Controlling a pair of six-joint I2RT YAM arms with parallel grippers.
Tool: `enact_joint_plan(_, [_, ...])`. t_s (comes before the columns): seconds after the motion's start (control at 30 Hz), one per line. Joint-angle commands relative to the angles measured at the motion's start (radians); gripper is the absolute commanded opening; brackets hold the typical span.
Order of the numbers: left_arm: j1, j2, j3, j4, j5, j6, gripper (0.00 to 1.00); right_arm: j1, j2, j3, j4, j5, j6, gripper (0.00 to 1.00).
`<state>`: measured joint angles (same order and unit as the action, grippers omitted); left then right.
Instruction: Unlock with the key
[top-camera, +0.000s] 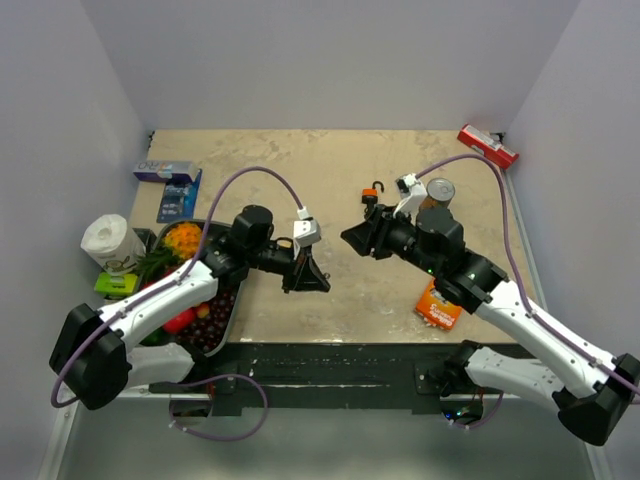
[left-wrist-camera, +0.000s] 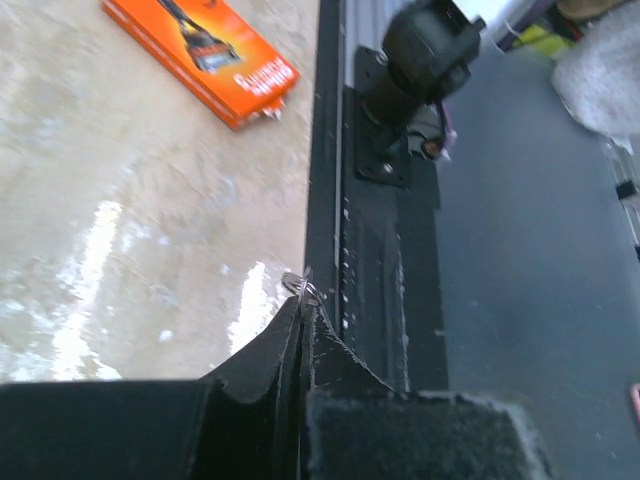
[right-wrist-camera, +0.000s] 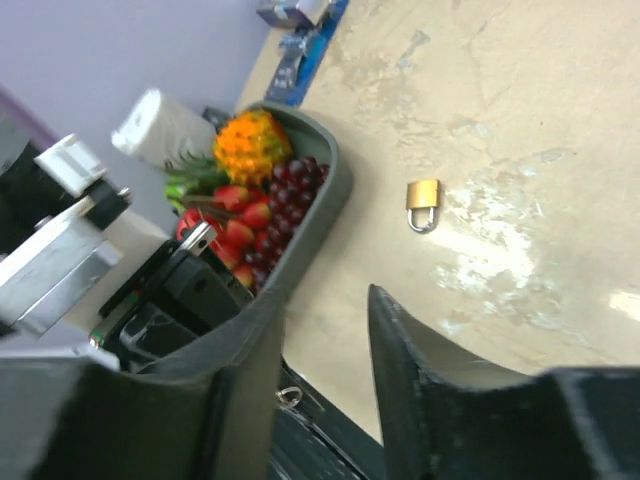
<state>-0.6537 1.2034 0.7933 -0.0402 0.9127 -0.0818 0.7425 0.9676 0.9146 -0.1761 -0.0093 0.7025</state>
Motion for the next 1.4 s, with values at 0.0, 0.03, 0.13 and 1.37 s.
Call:
enact_joint_plan(0.0, [-0.03, 0.013, 0.029, -0.118, 0.107, 0.102, 0.0, 0.001, -0.073, 0.035, -0.123, -0.125, -0.207, 0.47])
enact_joint_plan(0.03, [-0.034, 0.021, 0.03, -0.124, 0.12, 0.102, 0.0, 0.003, -0.073, 0.033, -0.114, -0.179, -0.25, 0.48])
enact_joint_plan(0.13, [-0.041, 0.039, 0.038, -0.133, 0.153, 0.106, 0.0, 0.003, -0.063, 0.004, -0.065, -0.331, -0.268, 0.49])
enact_joint_plan(1.37, [-0.047, 0.071, 0.055, -0.168, 0.097, 0.126, 0.0, 0.109, 0.023, -0.194, 0.141, -0.423, -0.227, 0.18])
